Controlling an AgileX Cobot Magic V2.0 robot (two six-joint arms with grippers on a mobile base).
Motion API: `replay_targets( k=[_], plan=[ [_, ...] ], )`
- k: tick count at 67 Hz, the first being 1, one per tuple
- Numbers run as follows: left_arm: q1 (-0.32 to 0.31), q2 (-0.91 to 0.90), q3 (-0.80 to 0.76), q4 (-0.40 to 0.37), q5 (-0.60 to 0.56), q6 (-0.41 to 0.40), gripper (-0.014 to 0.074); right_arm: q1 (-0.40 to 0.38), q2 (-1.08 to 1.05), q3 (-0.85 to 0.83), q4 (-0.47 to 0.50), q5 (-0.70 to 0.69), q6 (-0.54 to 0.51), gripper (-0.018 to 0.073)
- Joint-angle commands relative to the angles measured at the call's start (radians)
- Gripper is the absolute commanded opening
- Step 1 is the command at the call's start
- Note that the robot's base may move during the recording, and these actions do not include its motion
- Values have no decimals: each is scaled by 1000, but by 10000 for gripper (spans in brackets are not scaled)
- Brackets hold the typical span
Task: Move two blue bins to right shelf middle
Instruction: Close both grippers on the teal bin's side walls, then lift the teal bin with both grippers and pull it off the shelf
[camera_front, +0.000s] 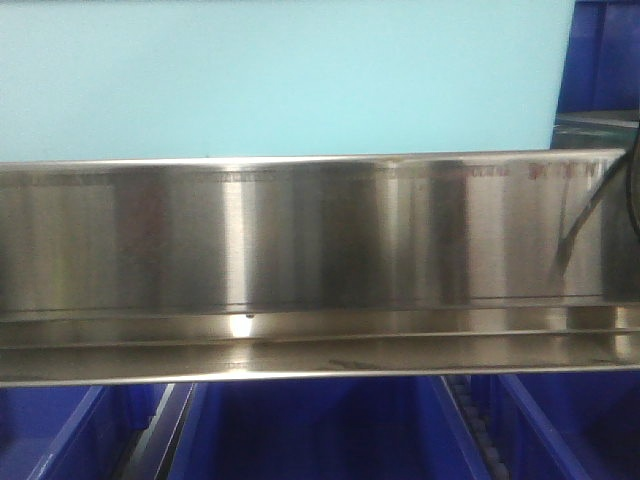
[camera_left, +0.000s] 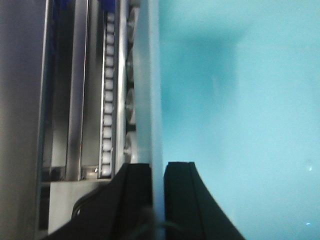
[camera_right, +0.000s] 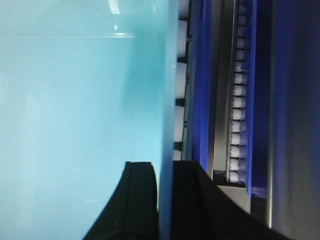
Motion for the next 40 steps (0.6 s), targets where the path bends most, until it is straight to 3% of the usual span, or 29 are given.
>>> replay_targets(
  k=[1, 25, 40],
  plan=[
    [-21, -16, -56, 0, -5, 8, -111, 5, -45, -7, -62, -24, 5, -167],
    [-46, -28, -308, 22, -13, 12, -111, 11, -148, -66, -104, -67, 7, -167],
    [-46, -48, -452, 49, -13, 87, -111, 11, -169, -226, -171, -74, 7, -167]
  ],
)
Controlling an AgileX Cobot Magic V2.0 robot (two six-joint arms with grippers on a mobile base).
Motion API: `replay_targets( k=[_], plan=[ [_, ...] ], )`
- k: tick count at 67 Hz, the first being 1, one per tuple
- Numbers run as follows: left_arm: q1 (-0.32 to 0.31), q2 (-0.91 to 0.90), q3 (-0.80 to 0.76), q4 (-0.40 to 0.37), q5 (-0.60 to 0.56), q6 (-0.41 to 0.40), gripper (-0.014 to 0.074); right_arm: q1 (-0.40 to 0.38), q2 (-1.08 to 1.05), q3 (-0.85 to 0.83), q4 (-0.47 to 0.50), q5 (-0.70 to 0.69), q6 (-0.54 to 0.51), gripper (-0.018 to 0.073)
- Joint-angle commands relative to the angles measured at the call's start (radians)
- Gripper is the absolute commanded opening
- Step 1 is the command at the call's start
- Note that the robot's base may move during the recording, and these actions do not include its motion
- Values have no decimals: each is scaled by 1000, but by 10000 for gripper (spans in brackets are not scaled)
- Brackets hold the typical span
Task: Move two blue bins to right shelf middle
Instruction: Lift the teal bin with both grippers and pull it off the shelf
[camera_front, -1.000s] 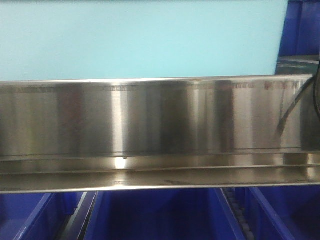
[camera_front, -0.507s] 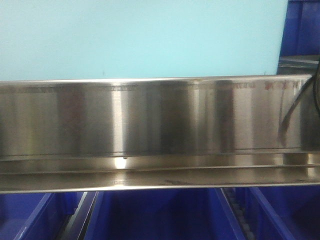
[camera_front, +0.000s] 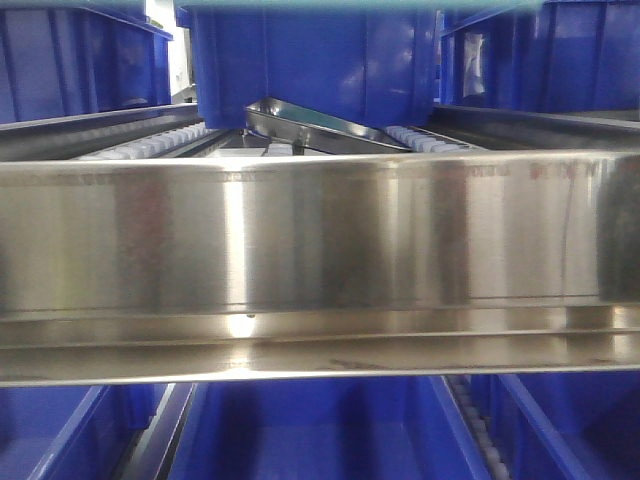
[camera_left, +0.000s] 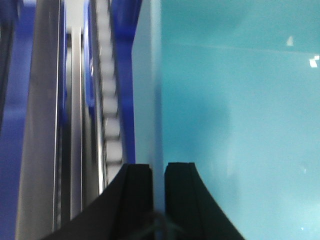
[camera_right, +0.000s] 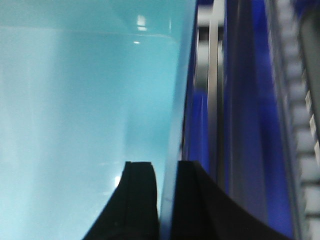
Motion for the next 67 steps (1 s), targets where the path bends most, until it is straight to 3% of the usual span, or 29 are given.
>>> replay_targets(
  k=[1, 15, 38, 43, 49, 57, 67],
  plan=[
    [-9, -38, -58, -16, -37, 22, -111, 0, -17, -63, -61, -16, -13, -167],
    [-9, -51, -60, 94, -76, 22, -111, 0, -17, -111, -98, -53, -13, -167],
    [-13, -68, -80, 97, -101, 24, -111, 0, -25, -111, -100, -59, -13, -167],
    [-41, -84, -80, 172, -114, 27, -111, 7, -36, -111, -96, -46, -13, -167],
    [-71, -100, -80, 209, -123, 25, -111, 7, -50, -111, -96, -37, -13, -167],
    [-93, -116, -68, 209, -139, -5, -111, 7, -62, -111, -113, -39, -13, -167],
    [-95, -153, 18, 216, -244, -69, -111, 7, -70, -111, -144, -44, -13, -167]
  ],
)
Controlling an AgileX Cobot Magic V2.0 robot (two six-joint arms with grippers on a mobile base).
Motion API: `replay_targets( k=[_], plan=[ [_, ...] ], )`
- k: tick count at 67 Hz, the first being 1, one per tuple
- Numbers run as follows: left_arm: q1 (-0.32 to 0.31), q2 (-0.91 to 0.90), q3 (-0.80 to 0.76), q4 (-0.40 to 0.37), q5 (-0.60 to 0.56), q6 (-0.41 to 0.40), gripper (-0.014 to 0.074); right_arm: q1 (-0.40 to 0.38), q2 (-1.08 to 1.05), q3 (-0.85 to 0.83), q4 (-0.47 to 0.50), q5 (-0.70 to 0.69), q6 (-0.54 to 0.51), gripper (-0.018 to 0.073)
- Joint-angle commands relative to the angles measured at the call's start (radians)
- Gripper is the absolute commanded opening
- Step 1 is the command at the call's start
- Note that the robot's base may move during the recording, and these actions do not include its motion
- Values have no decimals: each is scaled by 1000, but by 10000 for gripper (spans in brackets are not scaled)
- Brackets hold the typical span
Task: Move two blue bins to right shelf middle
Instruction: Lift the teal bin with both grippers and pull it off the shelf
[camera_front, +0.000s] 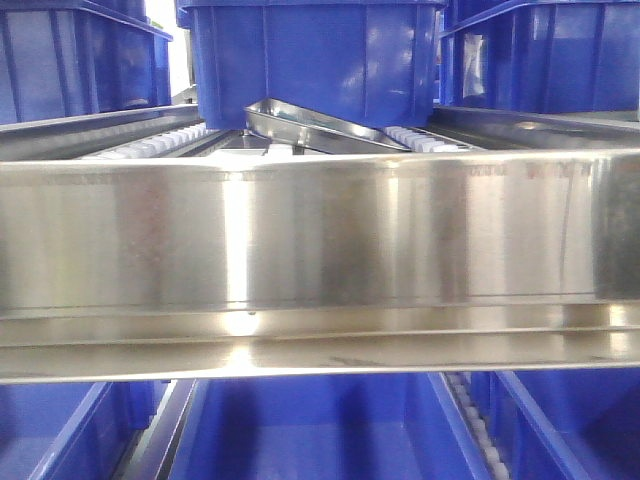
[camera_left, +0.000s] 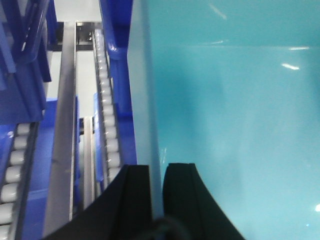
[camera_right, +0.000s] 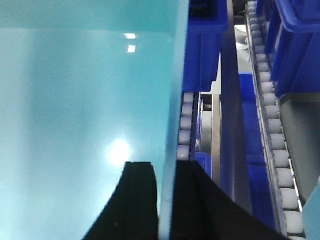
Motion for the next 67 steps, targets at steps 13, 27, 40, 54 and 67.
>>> replay_targets(
  k=[13, 27, 40, 54, 67],
  plan=[
    [-5, -104, 182, 33, -224, -43, -111, -4, -38, 31, -124, -79, -12, -167],
    [-5, -107, 177, 33, -267, -43, -111, -4, -103, 167, -124, -222, -10, -167],
    [-5, -107, 177, 33, -267, -43, -111, -4, -109, 167, -120, -226, -10, -167],
    [-5, -107, 177, 33, -267, -43, -111, -4, -105, 167, -120, -228, -10, -167],
    [-5, -107, 177, 33, -267, -43, -111, -4, -105, 167, -120, -230, -10, -167]
  ],
)
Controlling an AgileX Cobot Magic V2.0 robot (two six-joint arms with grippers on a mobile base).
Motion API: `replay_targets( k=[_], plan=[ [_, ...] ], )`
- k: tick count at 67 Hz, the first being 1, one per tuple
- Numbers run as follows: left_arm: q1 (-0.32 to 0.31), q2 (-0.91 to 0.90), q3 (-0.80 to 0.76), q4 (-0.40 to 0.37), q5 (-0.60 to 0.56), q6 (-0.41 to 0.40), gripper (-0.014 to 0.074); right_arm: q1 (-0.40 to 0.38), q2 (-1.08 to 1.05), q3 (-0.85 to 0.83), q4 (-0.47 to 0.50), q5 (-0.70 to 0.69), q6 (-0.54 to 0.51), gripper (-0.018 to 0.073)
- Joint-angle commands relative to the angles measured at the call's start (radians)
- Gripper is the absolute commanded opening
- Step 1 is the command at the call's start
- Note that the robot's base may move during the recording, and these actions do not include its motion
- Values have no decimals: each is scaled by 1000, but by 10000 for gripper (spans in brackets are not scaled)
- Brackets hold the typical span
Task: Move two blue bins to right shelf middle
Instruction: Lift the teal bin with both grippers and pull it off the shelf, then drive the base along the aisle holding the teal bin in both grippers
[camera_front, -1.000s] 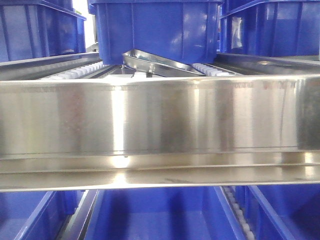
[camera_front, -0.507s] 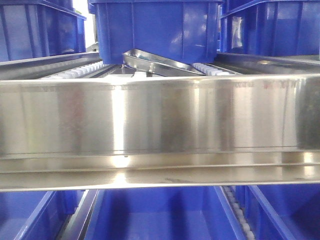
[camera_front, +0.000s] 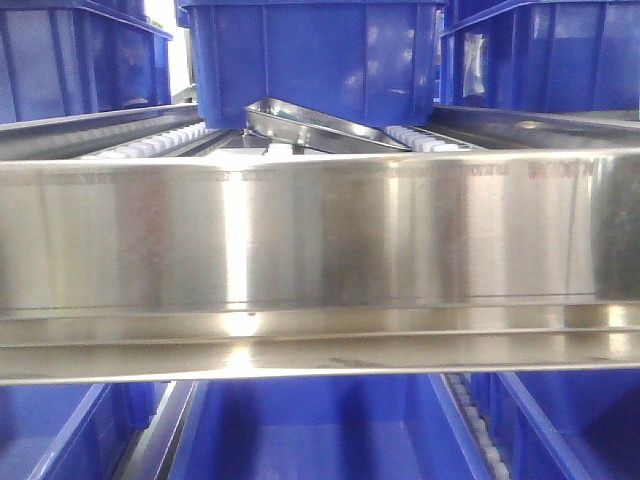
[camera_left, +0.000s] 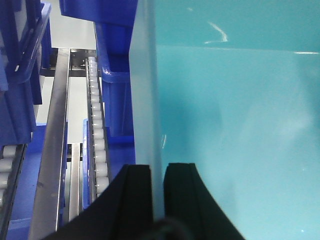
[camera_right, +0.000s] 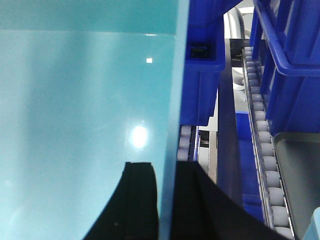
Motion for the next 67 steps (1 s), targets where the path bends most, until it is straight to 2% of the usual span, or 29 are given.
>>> replay_targets(
  k=[1, 67],
  plan=[
    [-3, -26, -8, 20, -51, 2, -111, -11, -15, 1, -59, -24, -10, -167],
    [-3, -23, -8, 20, -56, 2, -111, -11, -15, 1, -59, -76, -10, -167]
  ],
)
